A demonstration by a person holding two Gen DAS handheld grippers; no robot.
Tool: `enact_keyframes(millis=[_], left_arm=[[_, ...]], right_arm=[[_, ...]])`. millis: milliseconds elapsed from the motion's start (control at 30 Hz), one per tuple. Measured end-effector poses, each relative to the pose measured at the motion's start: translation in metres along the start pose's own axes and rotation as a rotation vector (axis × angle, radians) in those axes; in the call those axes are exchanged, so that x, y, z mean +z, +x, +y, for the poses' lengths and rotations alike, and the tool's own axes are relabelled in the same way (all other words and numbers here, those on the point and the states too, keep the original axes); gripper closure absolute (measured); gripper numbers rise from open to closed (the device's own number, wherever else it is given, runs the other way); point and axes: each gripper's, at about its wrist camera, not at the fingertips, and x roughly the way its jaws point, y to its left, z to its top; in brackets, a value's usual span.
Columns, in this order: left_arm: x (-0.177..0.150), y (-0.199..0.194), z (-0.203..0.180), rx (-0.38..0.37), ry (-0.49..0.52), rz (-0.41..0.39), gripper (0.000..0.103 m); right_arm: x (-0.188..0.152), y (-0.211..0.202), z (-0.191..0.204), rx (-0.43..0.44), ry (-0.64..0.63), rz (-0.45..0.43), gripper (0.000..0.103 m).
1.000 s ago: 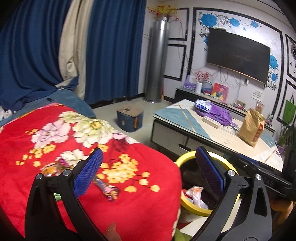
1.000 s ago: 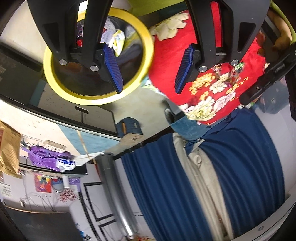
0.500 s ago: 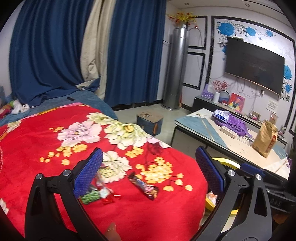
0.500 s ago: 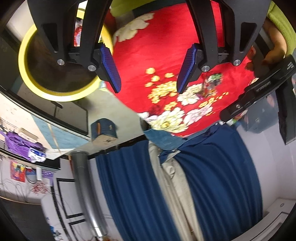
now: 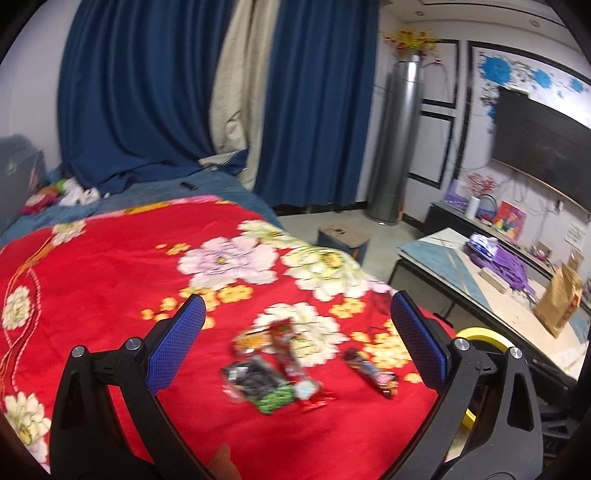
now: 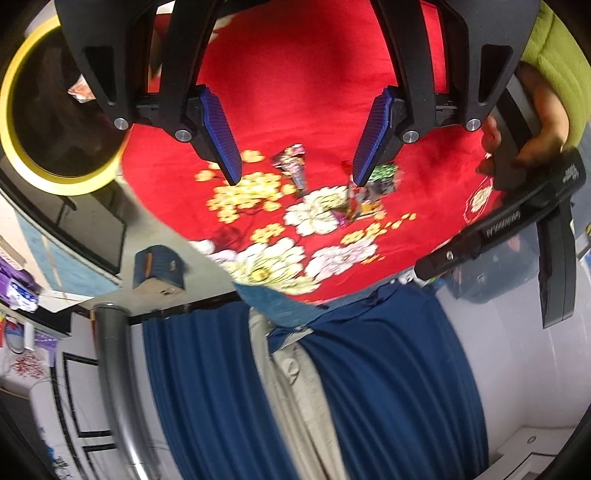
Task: Collect trash
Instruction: 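Move both tools back over the remaining wrappers on the bed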
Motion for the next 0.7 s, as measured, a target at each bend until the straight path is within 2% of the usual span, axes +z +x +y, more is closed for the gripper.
enact_keyframes(millis=[267,333,500,700], left_arm=[[-0.003,0.012,0.055,0.064,-0.083,0.073,0.011],[-0.007,0.017,0.067,0.071,-0.117,0.105,0.014],[-0.021,0.033,0.087,0.017,-0.204,0.181,0.034],[-0.038,0.053,0.09,-0.054,-0.272,0.265,0.038]], right_arm=[[0.005,0.046,0.031,0.088,-0.045,0.086,0.043],[0.006,0.061,0.036,0.108,-0.051,0.113,0.045],[0.004,0.093,0.047,0.139,-0.058,0.179,0.054],[0.001,0.122,0.051,0.125,-0.067,0.229,0.057]])
